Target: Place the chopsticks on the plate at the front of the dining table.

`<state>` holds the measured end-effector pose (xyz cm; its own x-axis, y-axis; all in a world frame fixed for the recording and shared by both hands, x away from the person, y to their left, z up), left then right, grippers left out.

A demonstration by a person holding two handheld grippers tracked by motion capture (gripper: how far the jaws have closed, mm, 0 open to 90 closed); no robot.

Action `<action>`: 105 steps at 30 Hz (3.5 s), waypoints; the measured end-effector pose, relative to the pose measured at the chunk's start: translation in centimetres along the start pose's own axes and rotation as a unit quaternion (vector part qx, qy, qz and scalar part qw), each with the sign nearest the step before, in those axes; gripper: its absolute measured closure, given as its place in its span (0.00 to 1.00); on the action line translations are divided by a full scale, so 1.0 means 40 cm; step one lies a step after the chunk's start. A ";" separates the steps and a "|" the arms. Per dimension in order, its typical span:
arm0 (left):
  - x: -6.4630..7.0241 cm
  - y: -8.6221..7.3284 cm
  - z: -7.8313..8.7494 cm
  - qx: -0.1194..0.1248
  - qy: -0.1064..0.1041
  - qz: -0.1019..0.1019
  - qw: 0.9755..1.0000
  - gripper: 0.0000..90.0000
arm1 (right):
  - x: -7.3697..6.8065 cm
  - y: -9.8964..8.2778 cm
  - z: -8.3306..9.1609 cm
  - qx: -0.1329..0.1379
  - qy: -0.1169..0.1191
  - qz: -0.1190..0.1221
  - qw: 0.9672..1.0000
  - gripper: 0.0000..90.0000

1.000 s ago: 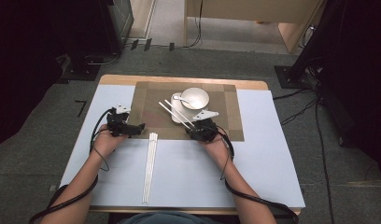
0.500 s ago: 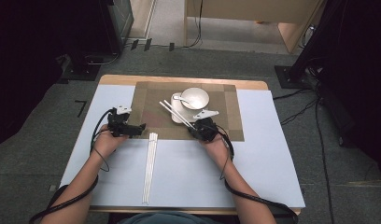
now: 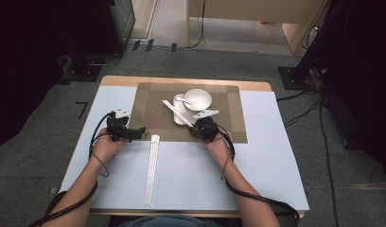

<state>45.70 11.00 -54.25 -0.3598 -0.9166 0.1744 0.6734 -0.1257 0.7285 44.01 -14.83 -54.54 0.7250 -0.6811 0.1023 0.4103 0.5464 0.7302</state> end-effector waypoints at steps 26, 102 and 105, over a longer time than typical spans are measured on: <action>-0.012 -0.010 0.018 0.002 -0.002 0.017 1.000 0.01 | -0.020 0.021 -0.016 0.005 0.015 -0.005 1.000 0.83; 0.219 0.121 -0.186 -0.016 -0.098 0.011 0.995 0.01 | -0.014 -0.017 0.041 0.012 -0.015 -0.057 0.998 0.69; 0.225 0.120 -0.190 -0.014 -0.094 0.008 0.995 0.01 | -0.017 -0.022 0.052 0.013 -0.014 -0.045 0.999 0.64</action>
<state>50.61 -0.75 -54.21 -0.4612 -0.8321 0.3081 0.6969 -0.1248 0.7062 42.00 -15.86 -53.82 0.6692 -0.7411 0.0541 0.4583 0.4689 0.7551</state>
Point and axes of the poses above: each handheld gripper's, and its own axes: z roughly backward along the jaws, y roughly out of its top, x roughly to its right, the point moved 8 cm from there along -z, roughly forward along the jaws, and after that the axes turned 13 degrees about z, right-handed, at the moved point
